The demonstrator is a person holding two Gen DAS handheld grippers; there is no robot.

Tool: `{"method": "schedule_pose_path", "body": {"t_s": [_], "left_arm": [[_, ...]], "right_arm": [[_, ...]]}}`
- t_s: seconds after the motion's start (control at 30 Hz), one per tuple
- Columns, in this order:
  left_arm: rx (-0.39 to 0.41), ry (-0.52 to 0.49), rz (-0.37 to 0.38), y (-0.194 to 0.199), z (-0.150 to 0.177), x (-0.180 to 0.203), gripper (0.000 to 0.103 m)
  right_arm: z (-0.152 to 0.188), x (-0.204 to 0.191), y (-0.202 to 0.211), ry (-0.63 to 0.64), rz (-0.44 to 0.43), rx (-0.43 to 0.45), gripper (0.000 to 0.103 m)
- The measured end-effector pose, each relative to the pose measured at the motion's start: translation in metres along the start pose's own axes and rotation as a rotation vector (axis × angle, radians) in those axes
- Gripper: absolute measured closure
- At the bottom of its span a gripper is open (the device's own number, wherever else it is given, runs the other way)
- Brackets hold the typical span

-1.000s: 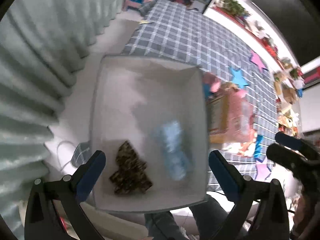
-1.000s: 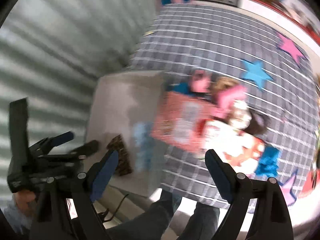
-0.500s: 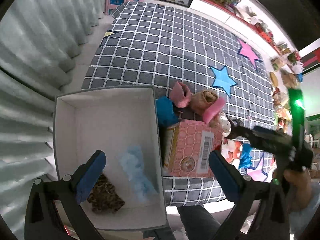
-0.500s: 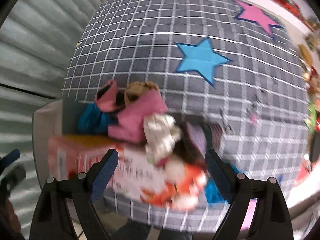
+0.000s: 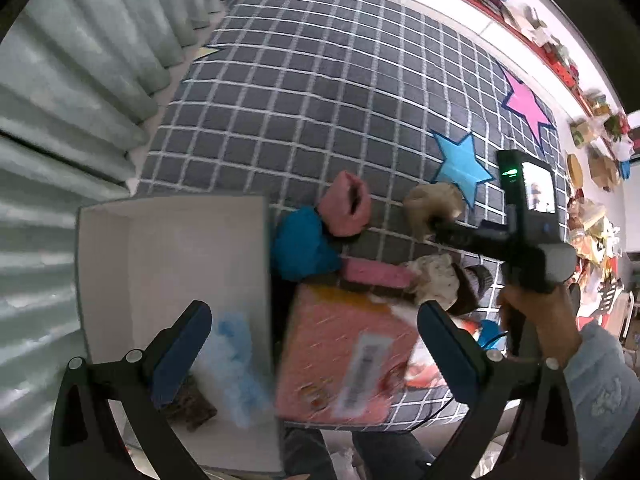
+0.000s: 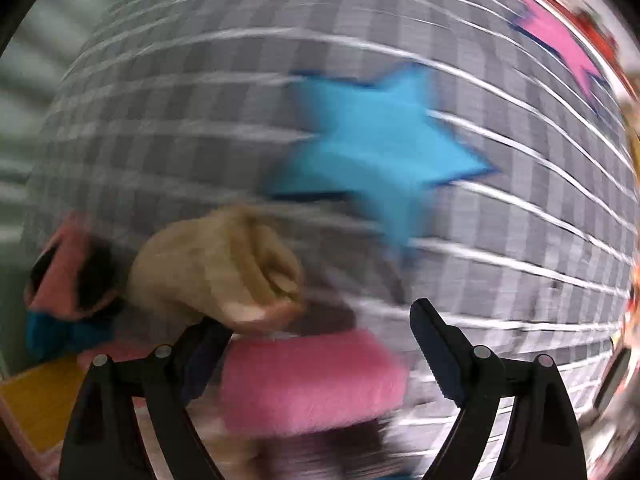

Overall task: Organize soft objects
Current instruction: 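Move both tools back over the pile of soft items on the bed, then grasp the beige sock with the left tool while the right tool grasps the pink sponge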

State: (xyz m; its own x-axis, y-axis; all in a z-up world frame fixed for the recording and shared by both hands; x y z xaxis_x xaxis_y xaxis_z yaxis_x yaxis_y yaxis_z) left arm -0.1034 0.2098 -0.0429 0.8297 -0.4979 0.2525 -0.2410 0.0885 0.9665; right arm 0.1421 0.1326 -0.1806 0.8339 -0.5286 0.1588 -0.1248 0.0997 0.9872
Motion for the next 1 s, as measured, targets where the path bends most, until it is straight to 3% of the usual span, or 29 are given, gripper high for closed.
{"method": "schedule_pose_path", "body": {"t_s": [0.17,0.23,0.37,0.57,0.77,0.9,0.93,0.97,1.0], "left_arm": [[-0.035,-0.049,0.004,-0.018,-0.02,0.034,0.0],[-0.041,-0.066,0.009,-0.023,-0.028,0.048,0.0],[-0.064,-0.095,0.018,-0.04,-0.04,0.076,0.0],[-0.11,-0.134,0.014,-0.1,-0.062,0.139,0.0],[-0.168,-0.113,0.074,-0.172,-0.092,0.198,0.0],[-0.224,-0.109,0.011,-0.218,-0.101,0.209,0.0],[-0.247,-0.097,0.002,-0.228,-0.102,0.208,0.001],[-0.259,-0.082,-0.01,-0.234,-0.103,0.207,0.004],[-0.265,-0.071,-0.031,-0.238,-0.104,0.204,0.02]], "right_arm": [[0.003,0.099,-0.013,-0.164,0.111,-0.025,0.014],[0.013,0.141,-0.015,-0.268,0.104,-0.038,0.014],[0.033,0.186,-0.011,-0.39,0.051,-0.032,0.013],[0.07,0.197,-0.008,-0.374,-0.054,-0.055,0.013],[0.135,0.207,-0.009,-0.388,-0.128,-0.088,0.013],[0.162,0.21,-0.008,-0.362,-0.153,-0.079,0.013],[0.155,0.206,-0.009,-0.354,-0.163,-0.077,0.013],[0.161,0.206,-0.008,-0.349,-0.173,-0.075,0.013],[0.16,0.199,-0.006,-0.341,-0.187,-0.072,0.013]]}}
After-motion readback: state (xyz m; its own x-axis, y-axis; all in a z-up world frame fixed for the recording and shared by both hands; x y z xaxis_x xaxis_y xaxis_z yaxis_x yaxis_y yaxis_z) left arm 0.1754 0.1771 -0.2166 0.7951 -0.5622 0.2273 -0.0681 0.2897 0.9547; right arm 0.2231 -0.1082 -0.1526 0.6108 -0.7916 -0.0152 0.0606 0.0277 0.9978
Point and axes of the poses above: each gripper's, at about its wrist camera, not at the fingertips, and y roughly against the way its jaws point, x to its right, z to its underside, the point moved 3 cm from there along -y, roughly the way its jaws point, and after that the axes turned 10 degrees about z, right-handed, at the moved point
